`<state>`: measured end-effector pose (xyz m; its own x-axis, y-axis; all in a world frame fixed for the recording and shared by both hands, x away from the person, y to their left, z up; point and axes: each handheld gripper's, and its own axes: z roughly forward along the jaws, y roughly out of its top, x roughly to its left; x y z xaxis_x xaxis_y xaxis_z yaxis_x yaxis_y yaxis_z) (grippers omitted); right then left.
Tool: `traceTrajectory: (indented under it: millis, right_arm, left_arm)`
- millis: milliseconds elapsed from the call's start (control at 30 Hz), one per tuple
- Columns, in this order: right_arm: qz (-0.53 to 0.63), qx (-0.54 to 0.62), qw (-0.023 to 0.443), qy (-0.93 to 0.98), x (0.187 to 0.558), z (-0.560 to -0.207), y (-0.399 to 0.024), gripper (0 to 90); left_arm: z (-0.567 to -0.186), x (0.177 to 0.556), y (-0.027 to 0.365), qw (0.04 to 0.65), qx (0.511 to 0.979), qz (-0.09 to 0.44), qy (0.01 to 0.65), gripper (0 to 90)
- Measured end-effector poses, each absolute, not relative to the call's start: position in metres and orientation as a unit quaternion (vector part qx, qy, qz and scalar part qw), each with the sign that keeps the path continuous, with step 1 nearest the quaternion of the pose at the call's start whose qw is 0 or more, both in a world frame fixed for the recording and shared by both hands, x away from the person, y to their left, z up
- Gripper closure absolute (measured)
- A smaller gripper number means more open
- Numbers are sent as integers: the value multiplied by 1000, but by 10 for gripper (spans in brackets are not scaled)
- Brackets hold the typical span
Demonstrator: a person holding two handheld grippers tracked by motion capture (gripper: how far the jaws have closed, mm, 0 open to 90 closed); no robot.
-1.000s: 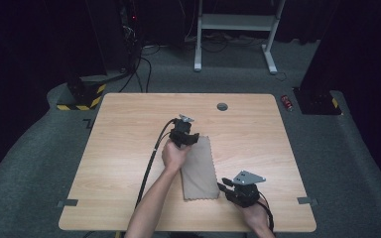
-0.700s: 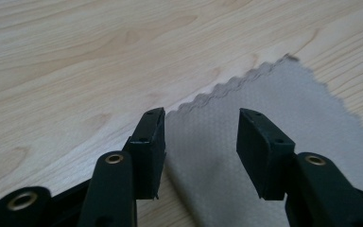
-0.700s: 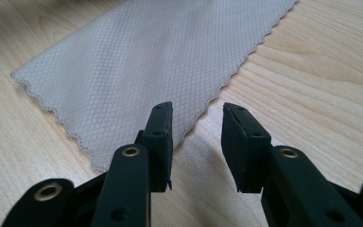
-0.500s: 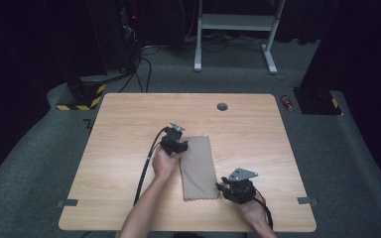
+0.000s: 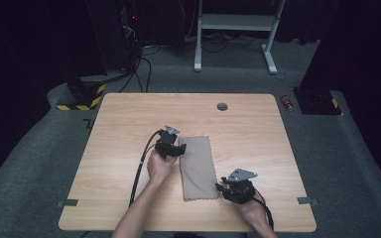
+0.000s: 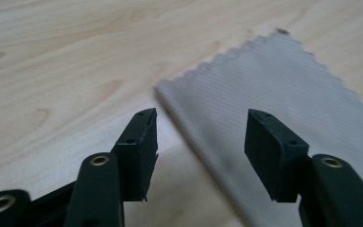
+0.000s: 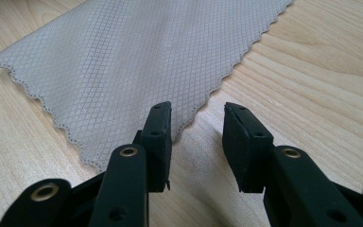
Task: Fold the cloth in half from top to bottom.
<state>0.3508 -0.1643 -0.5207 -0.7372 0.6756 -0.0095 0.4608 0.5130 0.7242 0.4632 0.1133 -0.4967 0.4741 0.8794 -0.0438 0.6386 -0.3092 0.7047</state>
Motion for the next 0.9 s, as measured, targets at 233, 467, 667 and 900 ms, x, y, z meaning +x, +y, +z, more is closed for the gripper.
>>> traceTrajectory:
  millis: [233,467,667,900]
  right_arm:
    - [366,330,147,858,351,-521,-164,626]
    - [370,326,147,857,352,-522,-165,623]
    - [372,326,147,857,352,-522,-165,622]
    - [373,327,148,855,354,-522,-166,604]
  left_arm:
    - [-493,426,115,340,806,162,457,428]
    - [-503,382,110,337,822,140,437,409]
    - [-506,362,101,325,834,145,422,396]
    - [-513,350,102,317,838,152,418,392]
